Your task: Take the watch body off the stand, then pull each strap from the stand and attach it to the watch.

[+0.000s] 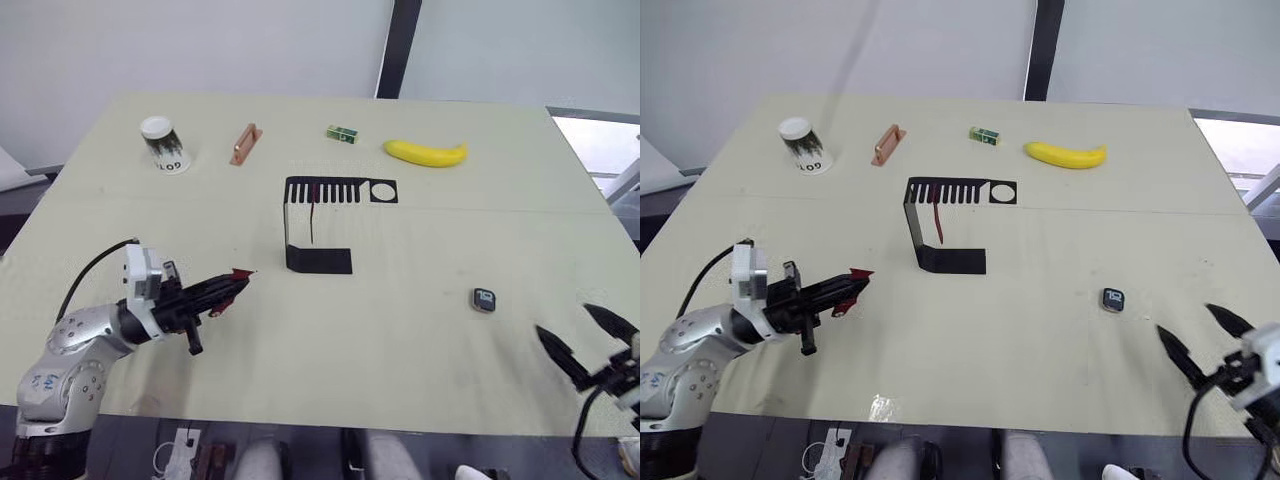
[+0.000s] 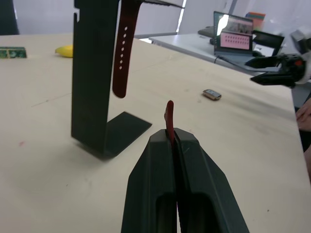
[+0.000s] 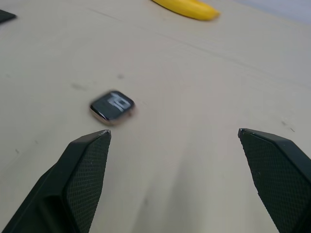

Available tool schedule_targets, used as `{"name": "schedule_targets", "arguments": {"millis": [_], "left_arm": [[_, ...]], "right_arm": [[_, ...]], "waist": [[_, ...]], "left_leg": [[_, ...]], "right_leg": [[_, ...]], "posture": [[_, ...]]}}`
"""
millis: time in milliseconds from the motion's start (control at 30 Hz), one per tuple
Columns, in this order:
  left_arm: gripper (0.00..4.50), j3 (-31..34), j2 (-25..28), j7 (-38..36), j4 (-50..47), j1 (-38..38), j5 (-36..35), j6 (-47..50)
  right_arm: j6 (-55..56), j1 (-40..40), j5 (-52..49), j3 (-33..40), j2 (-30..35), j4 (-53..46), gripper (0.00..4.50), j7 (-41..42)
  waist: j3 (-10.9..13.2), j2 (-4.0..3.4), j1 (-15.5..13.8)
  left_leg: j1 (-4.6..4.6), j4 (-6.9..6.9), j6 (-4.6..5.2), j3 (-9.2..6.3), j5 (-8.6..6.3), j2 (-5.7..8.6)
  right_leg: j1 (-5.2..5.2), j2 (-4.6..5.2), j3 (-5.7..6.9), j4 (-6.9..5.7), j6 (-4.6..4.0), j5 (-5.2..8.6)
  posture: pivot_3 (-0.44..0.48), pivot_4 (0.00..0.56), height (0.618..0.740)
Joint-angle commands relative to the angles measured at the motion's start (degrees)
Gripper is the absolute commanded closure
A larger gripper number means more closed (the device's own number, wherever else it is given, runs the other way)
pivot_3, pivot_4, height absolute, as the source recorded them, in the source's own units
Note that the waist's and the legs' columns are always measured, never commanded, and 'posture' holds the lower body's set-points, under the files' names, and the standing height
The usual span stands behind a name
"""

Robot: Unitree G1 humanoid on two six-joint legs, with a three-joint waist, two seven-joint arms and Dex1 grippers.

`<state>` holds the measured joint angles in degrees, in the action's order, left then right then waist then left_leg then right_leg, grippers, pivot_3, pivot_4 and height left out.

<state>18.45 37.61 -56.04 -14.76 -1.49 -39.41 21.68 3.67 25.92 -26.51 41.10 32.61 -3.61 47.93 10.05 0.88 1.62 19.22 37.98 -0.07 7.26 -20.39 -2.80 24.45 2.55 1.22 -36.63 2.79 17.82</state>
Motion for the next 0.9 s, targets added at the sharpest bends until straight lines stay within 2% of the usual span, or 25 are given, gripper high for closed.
{"name": "schedule_targets", "arguments": {"millis": [33,167,400,467,633,800,900], "left_arm": [[4.50,4.02,0.91,0.62,-0.57,2.14,0.75,-2.40],[4.50,4.86,1.02,0.92,-2.29,3.54,-0.80,-0.91],[4.50,1.71,0.26,0.91,-6.37,2.12,-2.87,1.44],[4.50,-0.66,-0.38,1.67,-8.05,-0.03,-3.47,2.48],[4.50,-6.06,-0.92,1.45,-11.97,-3.31,-3.91,4.10],[4.50,-10.97,-0.32,-0.41,-14.19,-5.51,-3.35,4.53],[4.50,-13.17,-0.97,-0.10,-14.66,-7.66,-3.90,5.45]], "right_arm": [[3.02,2.56,-1.09,4.76,-1.58,1.93,0.06,-1.29],[1.63,4.70,-3.07,4.80,-4.46,-0.52,0.06,-2.28],[-6.22,1.82,-3.67,-2.19,-8.91,-17.17,0.06,-12.67],[-10.89,0.89,-3.47,-6.35,-10.12,-24.67,0.06,-17.08],[-30.69,-1.13,-1.85,-14.71,-9.96,-37.62,0.06,-31.31],[-37.64,-6.76,1.83,-19.91,-14.46,-40.73,0.06,-41.72],[-39.29,-9.35,7.18,-25.76,-16.18,-38.71,0.06,-45.61]], "waist": [[0.00,-0.01,0.21],[-0.02,-0.05,0.23],[-0.03,-0.11,0.23],[-0.04,-0.14,0.09],[-0.06,-0.15,-0.04],[-0.07,-0.17,0.19],[-0.07,-0.17,0.12]], "left_leg": [[-0.03,-0.05,-0.01,0.02,0.00,-0.01],[-0.07,-0.09,-0.03,0.06,-0.01,-0.01],[-0.10,-0.09,-0.10,0.04,-0.05,-0.01],[-0.09,-0.08,-0.12,0.04,-0.04,0.00],[-0.04,-0.06,-0.15,-0.11,-0.03,0.03],[0.02,0.03,-0.16,-0.13,0.01,0.06],[0.01,0.03,-0.18,-0.13,0.03,0.04]], "right_leg": [[0.00,0.00,-0.04,0.00,-0.01,0.00],[-0.01,0.00,-0.11,-0.04,-0.02,0.01],[0.02,0.03,-0.12,-0.18,-0.02,0.01],[0.05,0.04,-0.12,-0.23,-0.03,0.01],[0.06,0.04,-0.15,-0.25,-0.02,0.01],[0.07,0.01,-0.16,-0.24,-0.02,0.01],[0.07,-0.08,-0.19,-0.26,-0.04,0.02]], "posture": [[0.000,0.150,0.739],[0.000,0.150,0.739],[0.000,0.150,0.739],[0.000,0.150,0.739],[0.000,0.150,0.739],[0.000,0.150,0.739],[0.000,0.150,0.739]]}}
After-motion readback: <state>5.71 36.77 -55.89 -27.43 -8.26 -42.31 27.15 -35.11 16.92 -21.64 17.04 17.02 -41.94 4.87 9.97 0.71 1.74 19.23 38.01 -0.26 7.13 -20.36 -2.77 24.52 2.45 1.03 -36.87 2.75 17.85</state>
